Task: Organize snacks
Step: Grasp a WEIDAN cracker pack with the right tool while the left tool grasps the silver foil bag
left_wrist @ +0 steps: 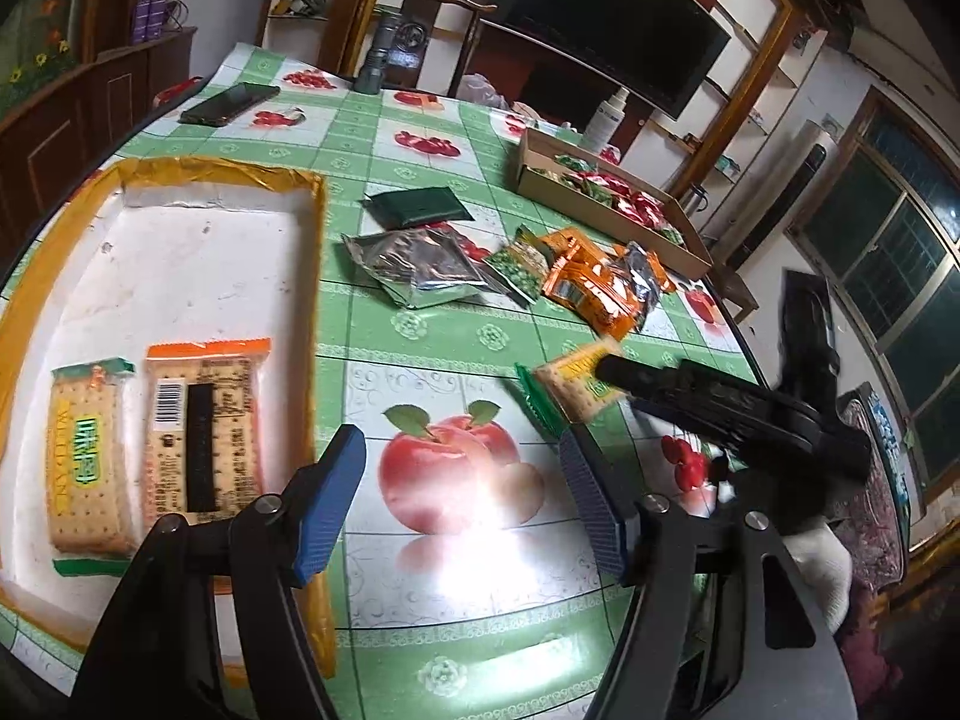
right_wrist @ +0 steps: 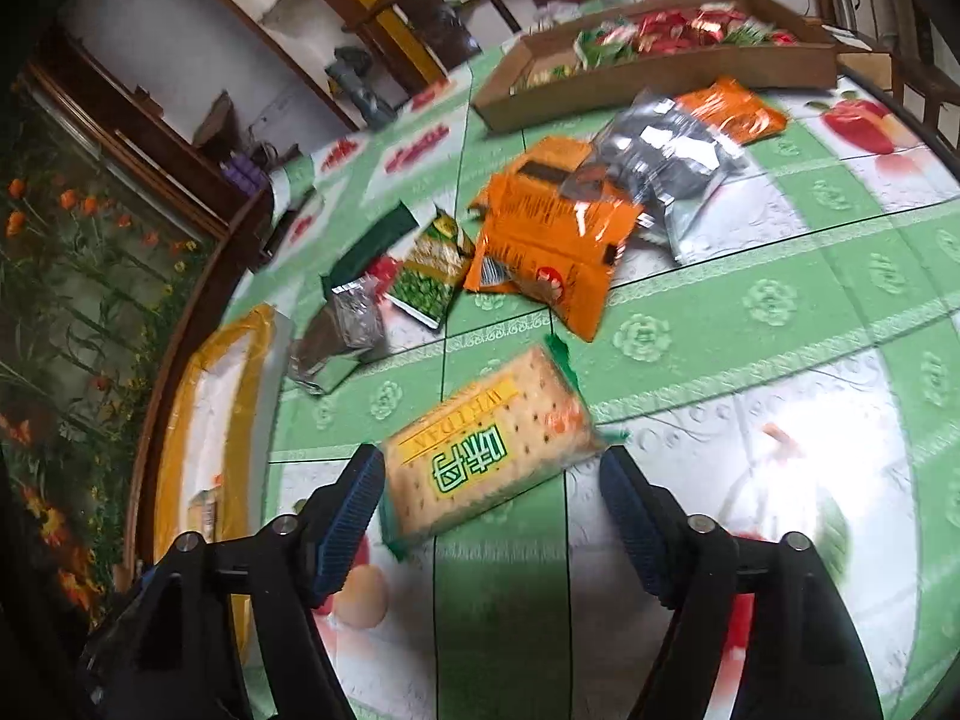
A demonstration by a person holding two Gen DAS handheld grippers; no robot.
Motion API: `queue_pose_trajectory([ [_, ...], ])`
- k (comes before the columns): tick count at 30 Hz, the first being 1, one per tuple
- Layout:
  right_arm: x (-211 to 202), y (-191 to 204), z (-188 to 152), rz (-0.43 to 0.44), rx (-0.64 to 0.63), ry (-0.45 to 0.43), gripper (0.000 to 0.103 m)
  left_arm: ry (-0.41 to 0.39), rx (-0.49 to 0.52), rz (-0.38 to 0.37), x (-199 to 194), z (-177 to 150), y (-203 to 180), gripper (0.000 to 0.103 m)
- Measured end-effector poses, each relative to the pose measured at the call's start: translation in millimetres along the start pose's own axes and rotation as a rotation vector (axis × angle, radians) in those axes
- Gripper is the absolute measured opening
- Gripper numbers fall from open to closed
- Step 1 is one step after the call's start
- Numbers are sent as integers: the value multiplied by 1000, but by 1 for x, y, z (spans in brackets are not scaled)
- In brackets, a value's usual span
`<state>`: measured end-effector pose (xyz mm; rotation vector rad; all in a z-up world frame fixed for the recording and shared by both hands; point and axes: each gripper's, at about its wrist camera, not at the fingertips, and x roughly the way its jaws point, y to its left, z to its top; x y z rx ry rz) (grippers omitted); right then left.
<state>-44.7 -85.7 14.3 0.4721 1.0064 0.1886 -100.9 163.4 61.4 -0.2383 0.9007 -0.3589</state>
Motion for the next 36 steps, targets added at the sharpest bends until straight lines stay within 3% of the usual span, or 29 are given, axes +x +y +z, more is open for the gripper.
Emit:
queue_pose_trajectory([
  [7,19,26,11,-74,-66,0,82,6,10,-7,6,6,-2,67],
  [11,31,46,8,-165,-169,-11,84,4,45,10,14,25,-9,67],
  [14,37,52,5,-221,-259,-15,75,19,74,17,27,52,-15,67],
  [15,36,50,5,-226,-266,-23,65,20,82,18,31,58,-15,68],
  [16,34,48,5,-227,-270,-30,55,19,93,20,38,68,-16,68],
  [18,29,39,6,-217,-267,-39,49,25,100,17,51,85,-16,68],
  [23,19,17,5,-204,-273,-114,48,60,8,18,100,125,2,68],
  [25,18,14,8,-189,-256,-117,48,83,-13,51,121,135,10,68],
  [29,17,13,10,-165,-254,-115,48,192,-4,73,150,133,14,67],
  [31,17,11,11,-151,-246,-113,48,224,55,95,152,126,7,68],
  [36,15,7,12,-121,-225,-105,49,313,158,-6,137,105,-15,68],
])
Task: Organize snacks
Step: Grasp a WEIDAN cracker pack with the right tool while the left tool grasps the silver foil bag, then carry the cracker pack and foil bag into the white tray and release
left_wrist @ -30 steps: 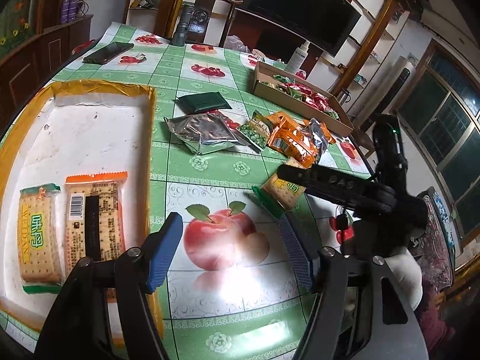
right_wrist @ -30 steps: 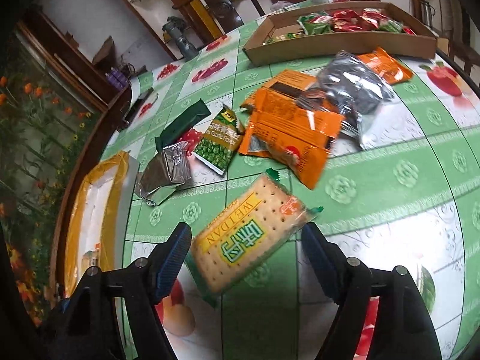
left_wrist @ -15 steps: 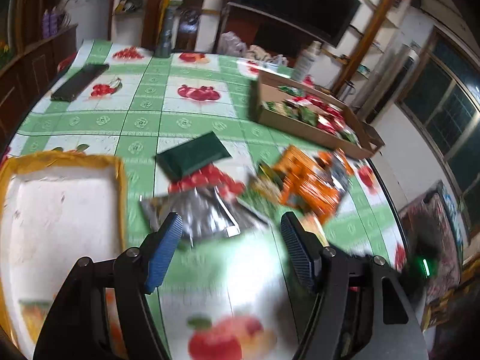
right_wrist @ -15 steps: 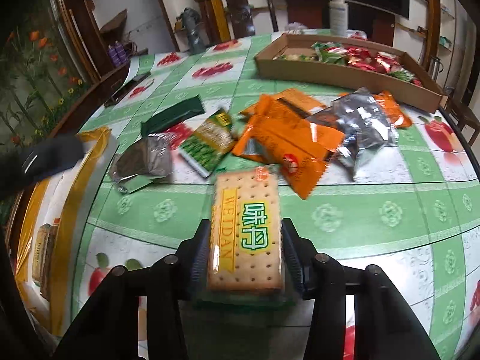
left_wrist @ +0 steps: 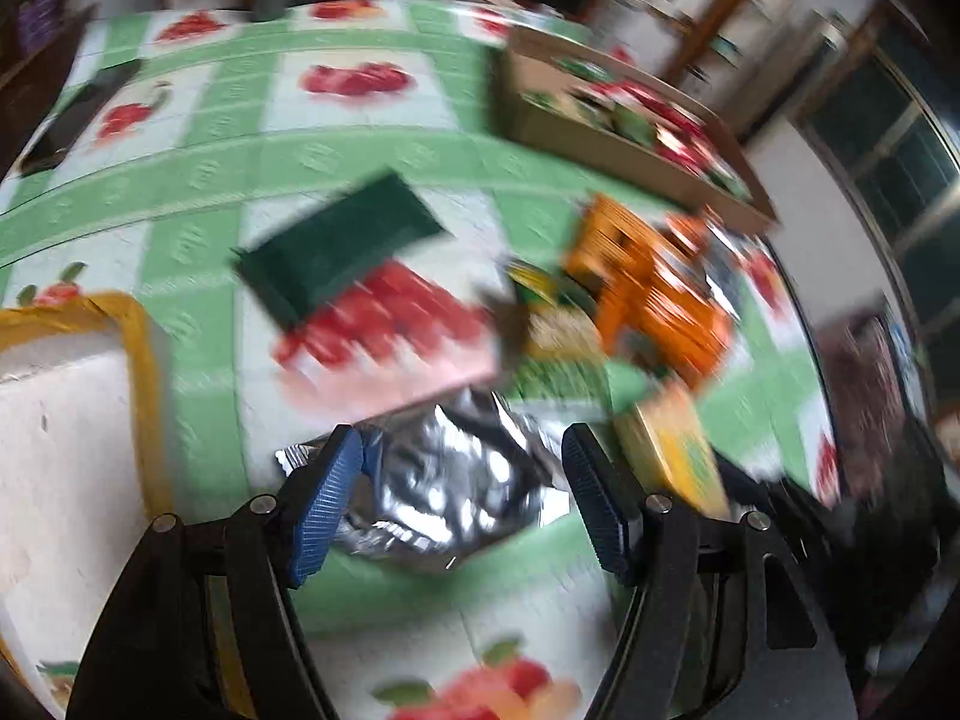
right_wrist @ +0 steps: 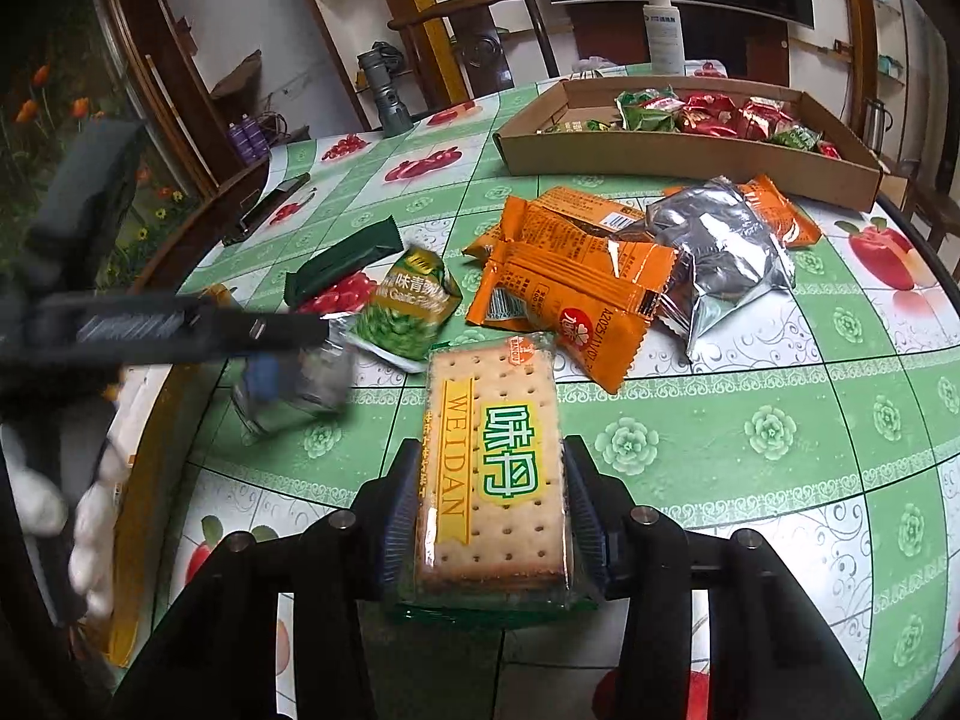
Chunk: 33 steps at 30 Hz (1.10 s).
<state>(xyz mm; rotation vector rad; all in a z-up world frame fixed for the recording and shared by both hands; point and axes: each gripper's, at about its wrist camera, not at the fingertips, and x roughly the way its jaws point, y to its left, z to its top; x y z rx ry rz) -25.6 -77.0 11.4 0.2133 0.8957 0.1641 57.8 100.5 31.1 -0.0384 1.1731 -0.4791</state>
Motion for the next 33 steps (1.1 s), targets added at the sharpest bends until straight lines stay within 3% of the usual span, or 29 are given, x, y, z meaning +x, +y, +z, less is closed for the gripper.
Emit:
queue_pose_trajectory([
  [2,0,-1,0,10,9,1,49,-17,99,53,-8,-11,-15,68],
  [5,-1,-2,0,20,12,0,51,-70,248,194,-12,-20,-33,69],
  [8,-1,-1,-1,33,8,1,58,-69,347,256,-5,-26,-44,70],
  [10,-1,0,-1,41,6,1,60,-79,378,259,-1,-27,-46,73],
  [15,0,7,-4,20,-33,-1,65,-80,384,251,8,-21,-50,72],
  [17,0,7,-4,21,-33,-4,65,-52,361,223,14,-22,-48,69],
  [18,0,7,-5,22,-33,-5,65,-31,356,223,17,-25,-46,58],
  [20,0,9,-5,12,-46,-2,65,-44,356,230,17,-31,-48,58],
  [21,0,10,-6,2,-55,-3,60,-45,347,231,16,-33,-47,57],
  [22,0,11,-6,-8,-60,-3,47,-50,337,228,14,-35,-47,57],
  [24,-1,11,-7,-7,-59,-6,47,-69,320,230,9,-41,-48,57],
  [33,-16,7,-8,41,-26,-66,47,-218,181,81,-60,-70,-36,57],
])
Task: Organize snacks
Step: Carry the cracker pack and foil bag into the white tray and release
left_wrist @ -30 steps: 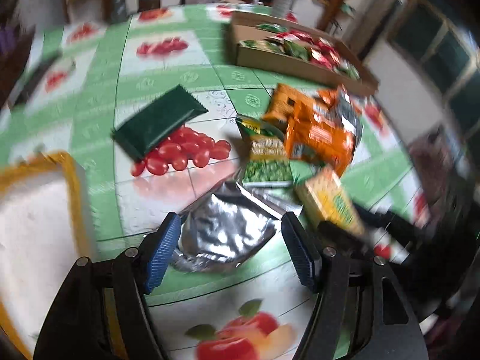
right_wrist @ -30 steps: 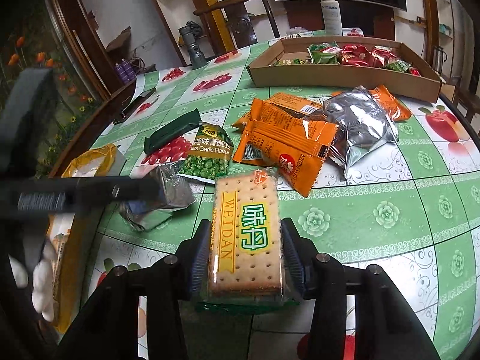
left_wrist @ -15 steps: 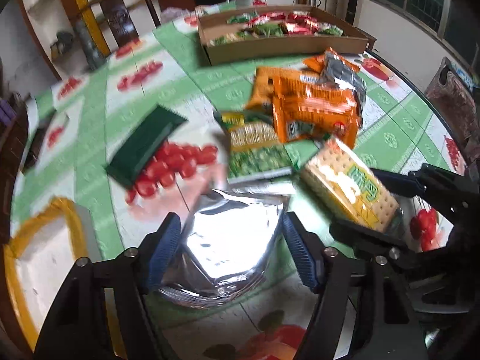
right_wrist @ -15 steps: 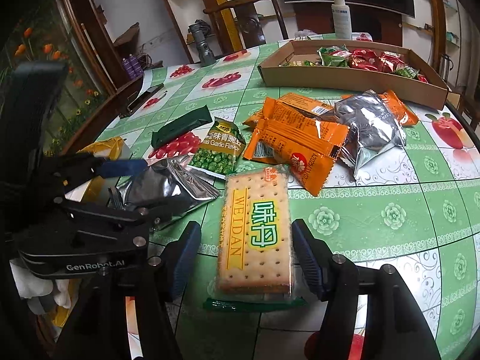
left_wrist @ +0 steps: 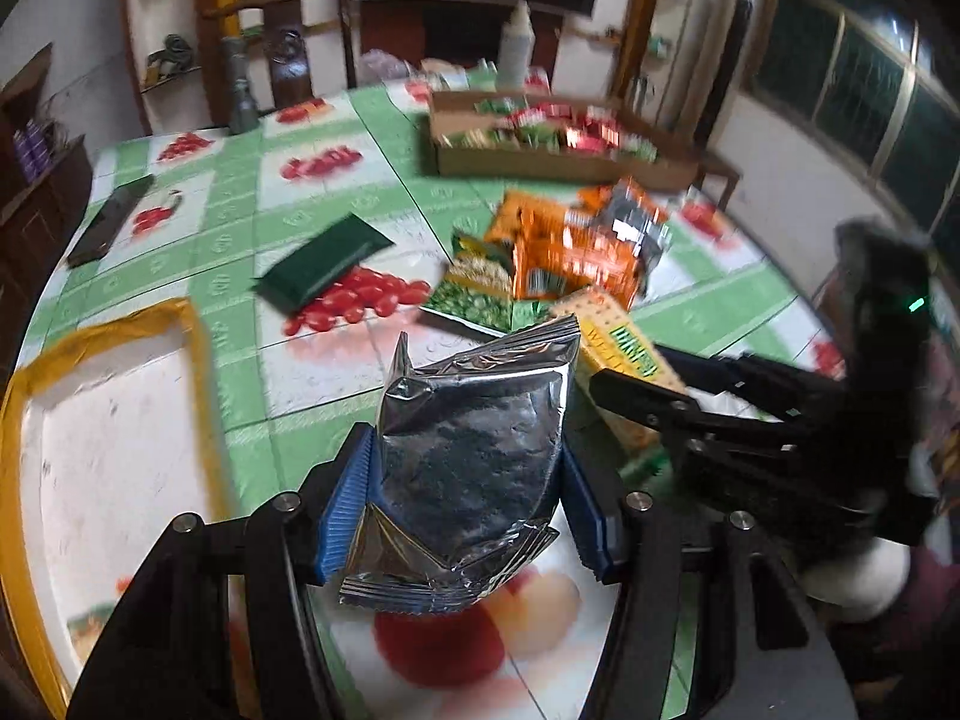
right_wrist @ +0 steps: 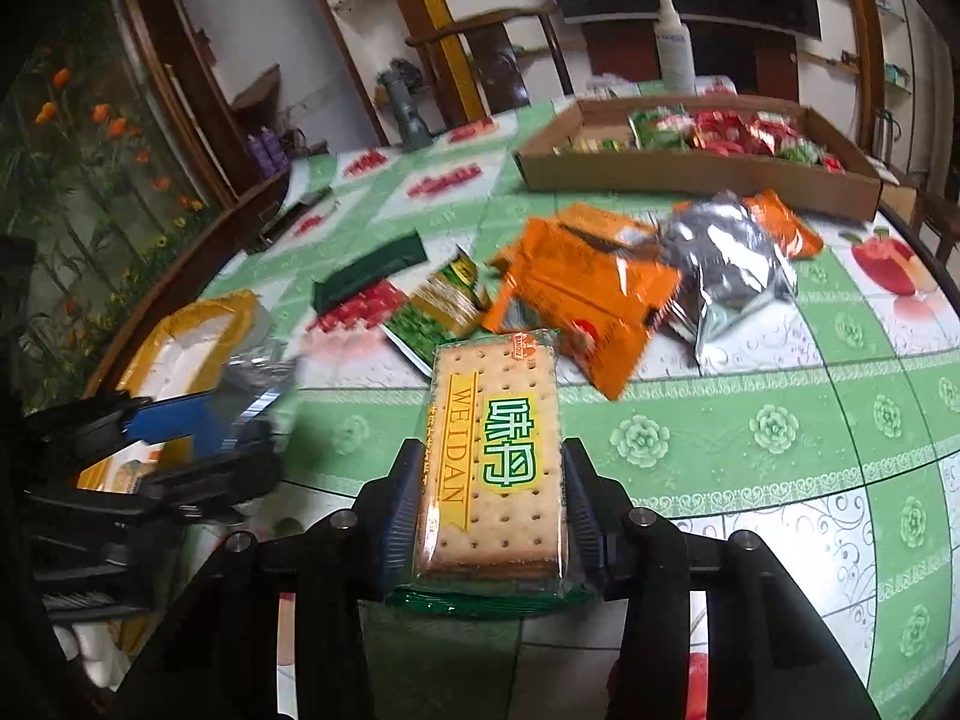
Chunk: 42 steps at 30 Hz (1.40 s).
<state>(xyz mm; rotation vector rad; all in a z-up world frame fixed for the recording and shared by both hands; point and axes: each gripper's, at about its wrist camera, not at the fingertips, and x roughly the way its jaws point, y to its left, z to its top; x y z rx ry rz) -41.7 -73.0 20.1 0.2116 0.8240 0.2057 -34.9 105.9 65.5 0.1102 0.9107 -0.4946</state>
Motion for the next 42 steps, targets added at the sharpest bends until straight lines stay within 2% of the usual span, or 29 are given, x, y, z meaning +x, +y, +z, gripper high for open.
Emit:
queue_pose_trajectory([
  [4,-19,20,-3,5,-69,-35,47,-65,-116,-3,-37,-8,34,58],
  [10,-40,64,7,98,-130,-18,47,-120,-313,103,-69,-25,109,58],
  [13,-39,93,18,154,-162,10,47,-123,-404,142,-72,-36,142,58],
  [16,-21,123,28,221,-167,75,47,-115,-462,178,-70,-46,168,58],
  [18,-3,142,32,253,-168,120,47,-109,-476,201,-65,-49,175,58],
  [22,36,181,38,248,-205,176,46,-84,-496,243,-53,-52,194,58],
  [29,88,221,40,248,-221,245,46,-51,-515,242,-40,-54,215,58],
  [35,110,230,43,236,-219,269,46,-38,-515,228,-35,-53,218,58],
  [42,113,228,46,250,-192,253,50,-49,-540,218,-37,-53,222,58],
])
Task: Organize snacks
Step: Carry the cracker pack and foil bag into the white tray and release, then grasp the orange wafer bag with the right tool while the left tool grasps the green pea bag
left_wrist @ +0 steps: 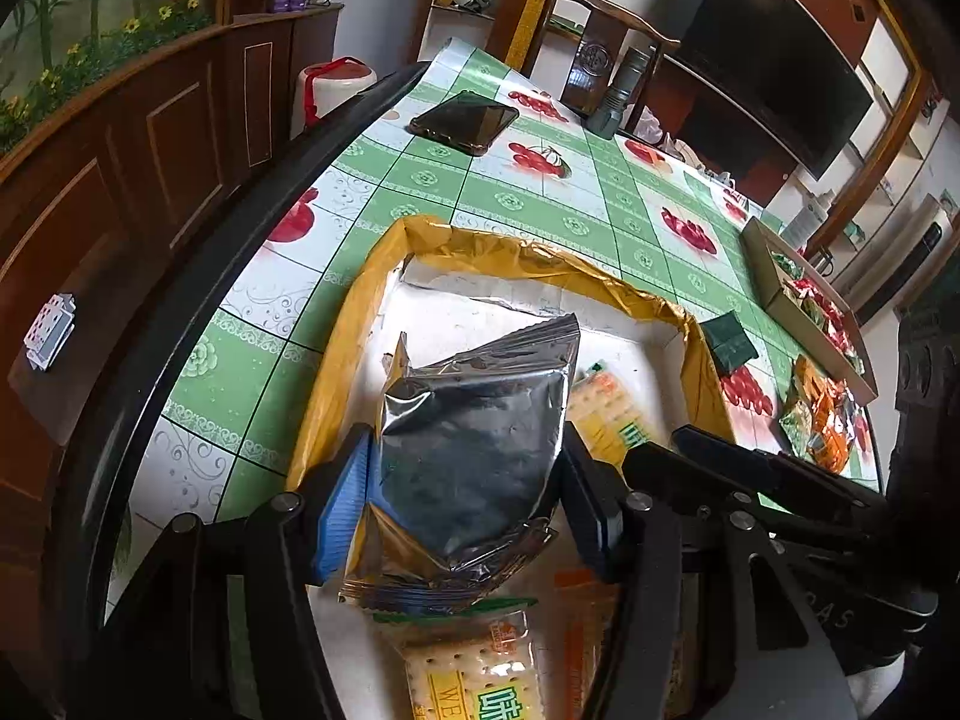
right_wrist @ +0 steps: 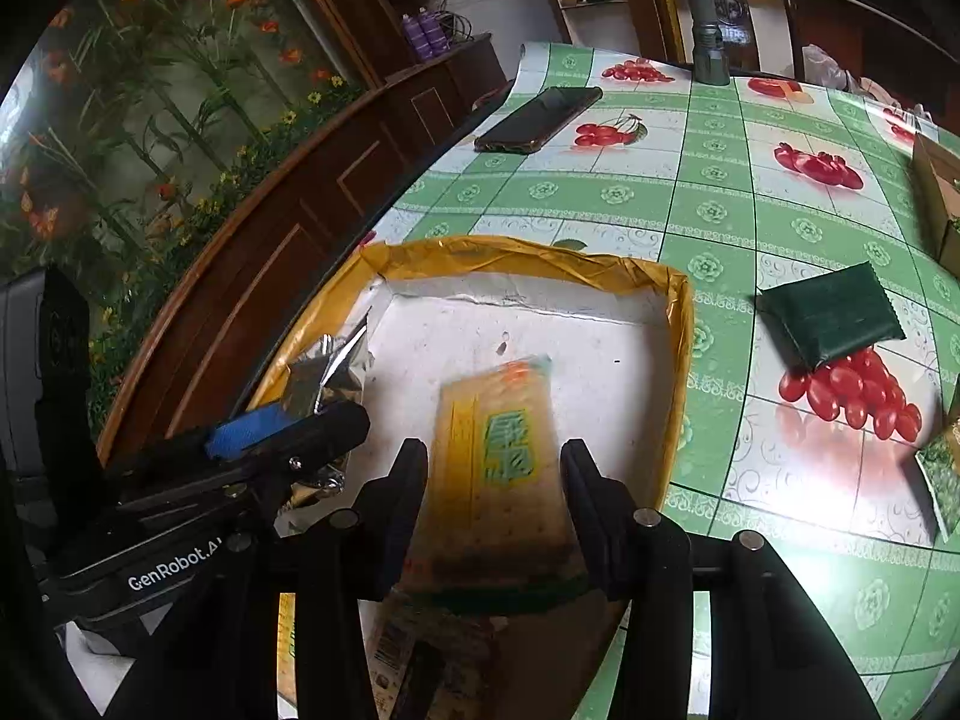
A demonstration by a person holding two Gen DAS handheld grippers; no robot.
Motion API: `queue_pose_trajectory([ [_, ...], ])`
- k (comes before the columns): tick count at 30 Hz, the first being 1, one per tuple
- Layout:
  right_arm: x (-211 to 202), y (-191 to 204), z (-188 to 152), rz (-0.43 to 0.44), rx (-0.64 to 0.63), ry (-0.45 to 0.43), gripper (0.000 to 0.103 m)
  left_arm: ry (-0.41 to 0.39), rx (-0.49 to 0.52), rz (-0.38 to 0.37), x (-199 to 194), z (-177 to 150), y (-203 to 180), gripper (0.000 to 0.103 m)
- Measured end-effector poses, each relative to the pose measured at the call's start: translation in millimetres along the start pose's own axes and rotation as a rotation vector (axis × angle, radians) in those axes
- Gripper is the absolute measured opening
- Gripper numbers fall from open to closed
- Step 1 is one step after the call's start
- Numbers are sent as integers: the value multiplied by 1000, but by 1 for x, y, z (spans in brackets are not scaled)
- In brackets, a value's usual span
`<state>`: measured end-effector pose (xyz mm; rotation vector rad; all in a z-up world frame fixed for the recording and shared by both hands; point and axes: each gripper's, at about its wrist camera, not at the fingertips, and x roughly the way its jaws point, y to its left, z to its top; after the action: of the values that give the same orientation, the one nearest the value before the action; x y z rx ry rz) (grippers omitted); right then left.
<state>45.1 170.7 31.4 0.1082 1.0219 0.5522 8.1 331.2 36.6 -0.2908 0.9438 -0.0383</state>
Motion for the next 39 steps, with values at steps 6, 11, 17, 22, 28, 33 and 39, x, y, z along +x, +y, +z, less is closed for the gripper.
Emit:
queue_pose_trajectory([
  [6,-18,-2,-3,21,15,-38,55,22,-70,-60,-4,0,6,65],
  [11,-51,-6,-13,27,6,-91,56,27,-118,-72,-14,0,4,66],
  [17,-88,-37,-32,15,63,-139,58,-135,-78,-146,-72,-7,-27,68],
  [22,-121,-90,-53,-40,142,-184,58,-267,-53,-369,-116,-29,-56,84],
  [28,-179,-188,-77,-172,321,-267,60,-206,-31,-451,-109,-51,-83,84],
  [33,-202,-236,-88,-254,396,-300,60,-226,50,-341,-104,-59,-111,84],
  [39,-185,-244,-82,-236,370,-276,60,-164,121,-315,-94,-71,-136,84],
])
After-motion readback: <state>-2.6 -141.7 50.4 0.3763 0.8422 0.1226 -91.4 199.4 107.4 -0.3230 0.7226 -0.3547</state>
